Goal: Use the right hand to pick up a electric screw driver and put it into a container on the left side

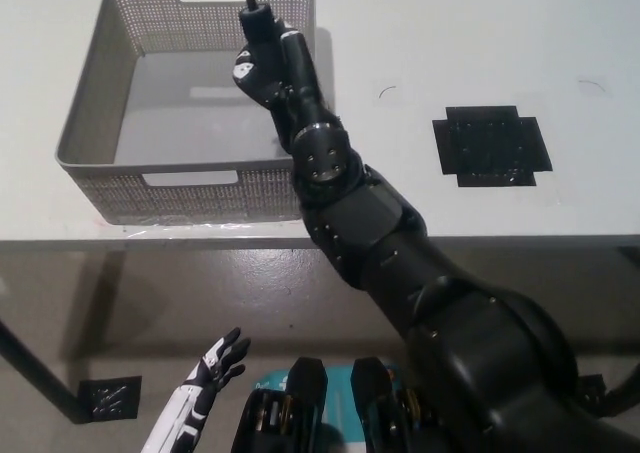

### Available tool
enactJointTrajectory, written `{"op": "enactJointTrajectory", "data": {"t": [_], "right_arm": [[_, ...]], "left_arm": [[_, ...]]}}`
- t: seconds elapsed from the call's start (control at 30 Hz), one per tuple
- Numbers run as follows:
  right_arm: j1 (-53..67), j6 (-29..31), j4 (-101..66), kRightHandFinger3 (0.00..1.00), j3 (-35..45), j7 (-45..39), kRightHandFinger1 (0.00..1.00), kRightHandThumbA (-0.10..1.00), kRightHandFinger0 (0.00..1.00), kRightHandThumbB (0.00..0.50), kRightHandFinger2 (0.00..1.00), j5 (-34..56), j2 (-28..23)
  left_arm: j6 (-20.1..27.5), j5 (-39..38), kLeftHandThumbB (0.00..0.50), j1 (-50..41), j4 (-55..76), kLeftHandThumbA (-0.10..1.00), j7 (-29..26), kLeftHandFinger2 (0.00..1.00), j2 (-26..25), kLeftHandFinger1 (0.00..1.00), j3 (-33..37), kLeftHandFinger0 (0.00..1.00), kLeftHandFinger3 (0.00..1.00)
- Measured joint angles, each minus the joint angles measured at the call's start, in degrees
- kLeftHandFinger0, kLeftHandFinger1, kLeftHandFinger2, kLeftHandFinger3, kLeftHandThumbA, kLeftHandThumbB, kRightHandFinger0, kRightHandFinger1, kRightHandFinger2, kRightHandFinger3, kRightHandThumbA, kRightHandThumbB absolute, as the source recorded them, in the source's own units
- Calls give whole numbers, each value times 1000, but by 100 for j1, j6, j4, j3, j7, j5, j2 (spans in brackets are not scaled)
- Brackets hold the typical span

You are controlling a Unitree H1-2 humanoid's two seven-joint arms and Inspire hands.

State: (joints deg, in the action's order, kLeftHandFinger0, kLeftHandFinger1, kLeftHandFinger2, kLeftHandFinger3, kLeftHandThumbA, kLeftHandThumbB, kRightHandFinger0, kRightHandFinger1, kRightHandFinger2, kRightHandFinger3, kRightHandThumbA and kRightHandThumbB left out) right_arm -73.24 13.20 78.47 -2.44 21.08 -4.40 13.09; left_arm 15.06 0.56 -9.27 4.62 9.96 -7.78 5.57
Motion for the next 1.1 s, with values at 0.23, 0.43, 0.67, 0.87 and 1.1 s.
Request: {"op": "enactJointTrajectory", "data": {"t": [0.23, 0.43, 0.67, 0.87, 1.1], "right_arm": [[44, 79, -19, 1000, -18, -216, 805, 506, 723, 287, 922, 1, -116], [114, 259, -22, 1000, -21, -470, 1000, 728, 1000, 337, 1000, 12, -218], [205, 336, -28, 1000, -36, -626, 1000, 800, 1000, 329, 1000, 11, -287], [212, 376, -246, 1000, 8, -746, 1000, 899, 1000, 335, 1000, 40, -362], [504, 400, -1631, 1000, 22, -793, 1000, 986, 1000, 330, 1000, 39, -621]], "left_arm": [[-116, 5, 202, 47, 31, 1000, 45, 1000, -29, 1000, 6, 1000, 1000], [-183, 61, 213, 75, 37, 1000, 47, 1000, -56, 1000, 27, 1000, 1000], [-300, 119, 199, 103, 67, 1000, 54, 1000, -94, 1000, 56, 1000, 1000], [-319, 129, 195, 122, 66, 1000, 69, 1000, -104, 1000, 90, 1000, 1000], [-344, 127, 186, 172, 59, 1000, 87, 1000, -102, 1000, 108, 1000, 1000]]}}
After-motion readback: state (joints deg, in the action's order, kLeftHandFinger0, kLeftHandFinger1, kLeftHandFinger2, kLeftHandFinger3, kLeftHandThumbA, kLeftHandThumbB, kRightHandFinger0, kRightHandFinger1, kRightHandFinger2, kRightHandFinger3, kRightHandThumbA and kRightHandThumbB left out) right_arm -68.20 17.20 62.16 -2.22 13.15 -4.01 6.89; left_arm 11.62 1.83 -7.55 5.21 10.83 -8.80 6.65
